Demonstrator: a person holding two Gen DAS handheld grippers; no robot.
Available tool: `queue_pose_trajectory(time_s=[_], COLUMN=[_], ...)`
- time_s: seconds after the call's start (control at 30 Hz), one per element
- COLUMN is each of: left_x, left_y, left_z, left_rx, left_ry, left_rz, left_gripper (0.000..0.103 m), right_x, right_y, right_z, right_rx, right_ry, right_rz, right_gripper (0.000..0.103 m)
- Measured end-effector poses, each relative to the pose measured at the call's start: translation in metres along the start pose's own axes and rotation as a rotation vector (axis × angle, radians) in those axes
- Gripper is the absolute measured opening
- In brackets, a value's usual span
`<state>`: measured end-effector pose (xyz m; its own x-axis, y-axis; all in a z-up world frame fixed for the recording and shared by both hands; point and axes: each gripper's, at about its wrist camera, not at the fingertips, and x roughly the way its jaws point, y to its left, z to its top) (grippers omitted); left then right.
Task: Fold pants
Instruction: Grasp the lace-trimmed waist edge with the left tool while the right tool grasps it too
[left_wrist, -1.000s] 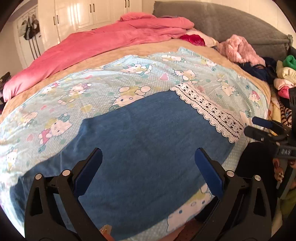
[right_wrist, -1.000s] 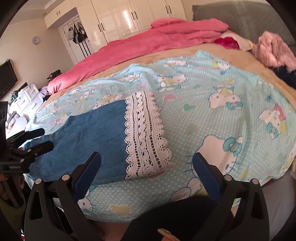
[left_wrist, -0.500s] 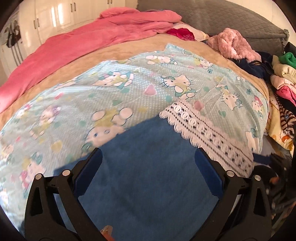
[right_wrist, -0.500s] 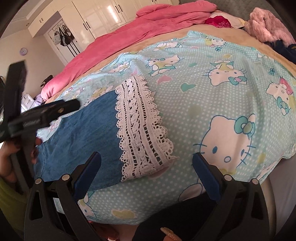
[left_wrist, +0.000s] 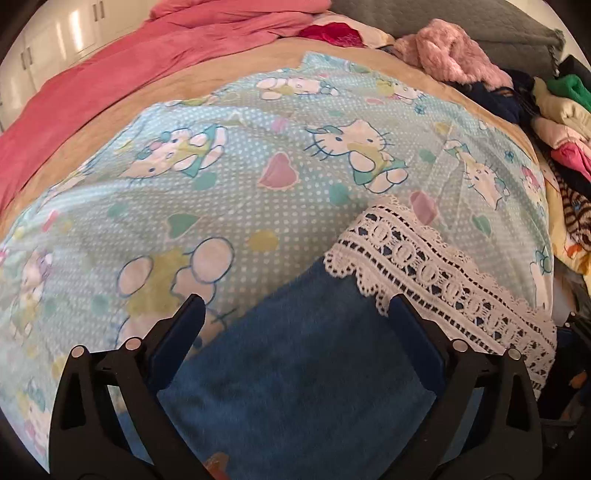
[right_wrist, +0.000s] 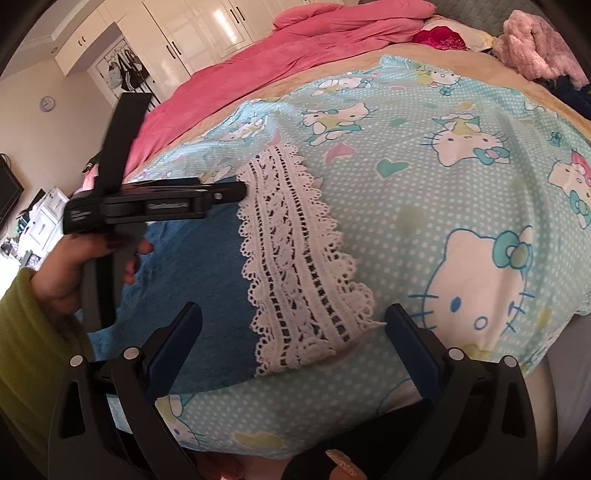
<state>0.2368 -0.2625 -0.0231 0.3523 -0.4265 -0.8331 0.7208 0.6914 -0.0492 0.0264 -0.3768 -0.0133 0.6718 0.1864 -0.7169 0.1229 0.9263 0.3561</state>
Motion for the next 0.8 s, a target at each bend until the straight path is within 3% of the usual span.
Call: queue_pose_trajectory(time_s=[0.23, 0.37, 0.53, 0.67, 0.8], left_x=[0.010, 0.012, 0.014, 0.014, 0.010], left_y=[-0.001, -0.006, -0.012, -0.013, -0.006], left_z=[0.003, 0.004, 0.005, 0.004, -0.001], left_rx=[-0.050, -0.029, -0.029, -0.028, -0.072], left_ry=[0.000, -0.010, 0.001, 0.004, -0.012], left_rz=[-0.148, -0.195, -0.193, -0.201, -0.227], left_gripper=[0.054, 0.051, 0.034, 0.022, 0.015], right_x=[0.004, 0.007, 0.008, 0.008, 0.012], right_y=[0.003, 0.006, 0.001, -0.006, 0.002], right_z=[0.003, 0.005, 0.006, 0.007, 0.008], right_rx=[-0.004, -0.003, 0.028, 0.068, 0.038], right_ry=[0.000, -0.003, -0.013, -0.025, -0.004], right_rz=[0.047, 0.062, 0.063, 0.089, 0.135], right_gripper=[0.097, 0.094, 0.076, 0.034, 0.026])
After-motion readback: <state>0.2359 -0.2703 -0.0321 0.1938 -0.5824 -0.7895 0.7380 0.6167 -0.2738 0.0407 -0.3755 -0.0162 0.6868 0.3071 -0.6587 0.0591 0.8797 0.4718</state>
